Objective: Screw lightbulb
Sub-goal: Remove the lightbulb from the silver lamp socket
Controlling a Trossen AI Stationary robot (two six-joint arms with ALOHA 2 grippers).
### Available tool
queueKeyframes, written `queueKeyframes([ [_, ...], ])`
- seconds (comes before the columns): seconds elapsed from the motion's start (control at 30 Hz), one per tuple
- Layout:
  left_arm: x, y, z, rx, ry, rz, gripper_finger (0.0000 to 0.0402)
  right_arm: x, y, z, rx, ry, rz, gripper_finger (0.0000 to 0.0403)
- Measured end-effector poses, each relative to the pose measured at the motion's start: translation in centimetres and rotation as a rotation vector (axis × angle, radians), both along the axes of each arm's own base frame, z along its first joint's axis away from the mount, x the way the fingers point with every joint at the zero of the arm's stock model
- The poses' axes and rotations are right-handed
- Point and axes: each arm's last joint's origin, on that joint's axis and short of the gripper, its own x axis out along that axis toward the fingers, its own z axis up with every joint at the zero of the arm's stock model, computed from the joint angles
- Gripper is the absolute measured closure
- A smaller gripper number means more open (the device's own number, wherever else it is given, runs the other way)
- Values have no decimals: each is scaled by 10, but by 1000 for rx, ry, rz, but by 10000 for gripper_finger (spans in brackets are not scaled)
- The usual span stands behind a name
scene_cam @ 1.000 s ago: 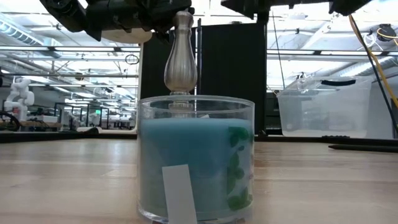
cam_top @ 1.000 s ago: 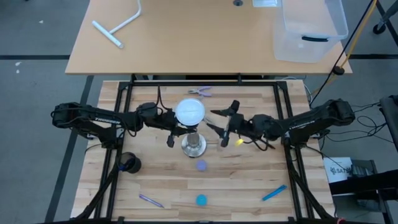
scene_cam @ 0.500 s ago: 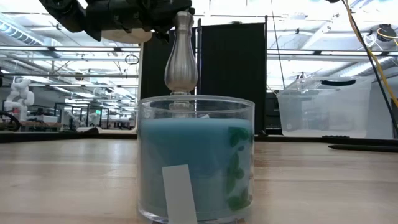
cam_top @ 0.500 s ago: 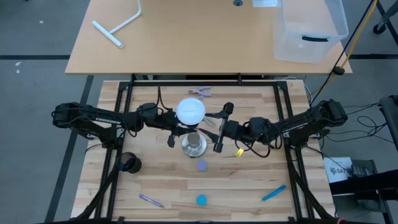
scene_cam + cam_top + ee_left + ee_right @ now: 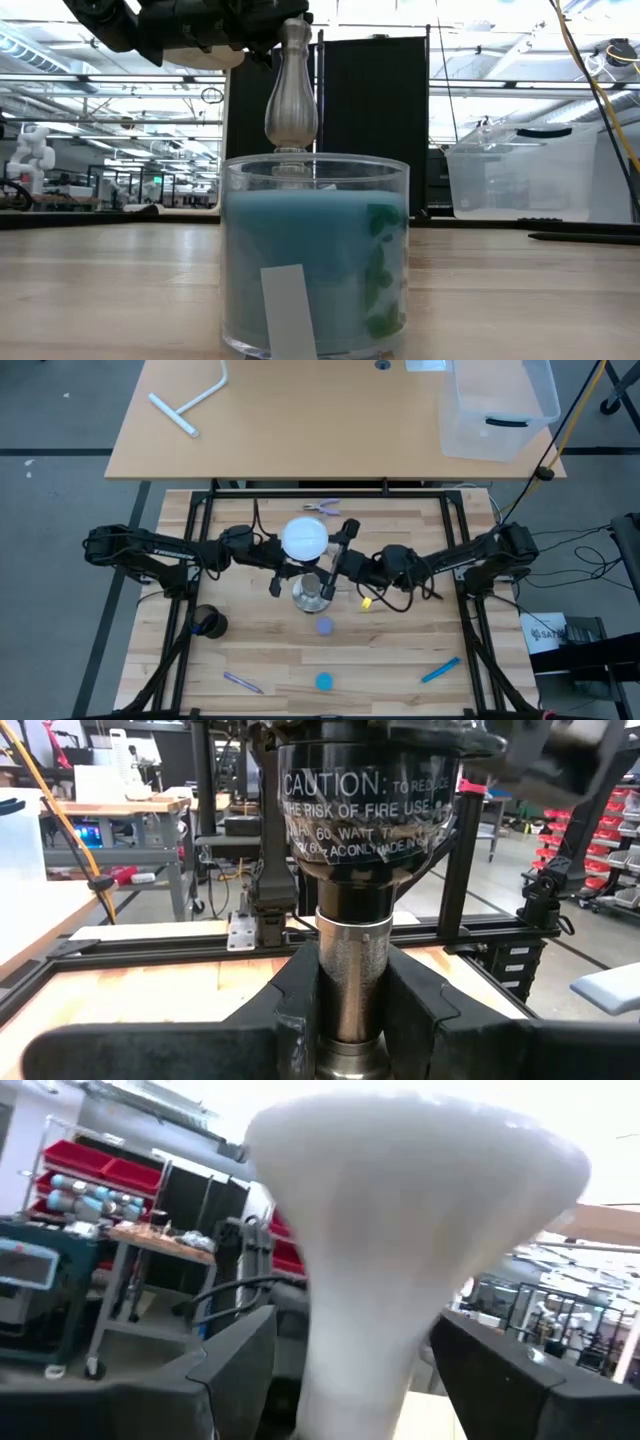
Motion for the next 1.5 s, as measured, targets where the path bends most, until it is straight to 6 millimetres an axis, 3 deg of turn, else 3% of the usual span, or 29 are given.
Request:
queueKeyframes([
  [0.4,0,0,0,-1,1,0,327,27,-8,13,-23,-34,-57,153],
  [0.7,0,0,0,2,0,-5,327,27,-8,11,-7,-20,-42,240],
  [0.87,0,0,0,2,1,-25,327,29,-13,10,-2,-14,26,249],
  [1.5,0,-1,1,-1,3,-54,327,17,-71,21,112,114,520,265],
])
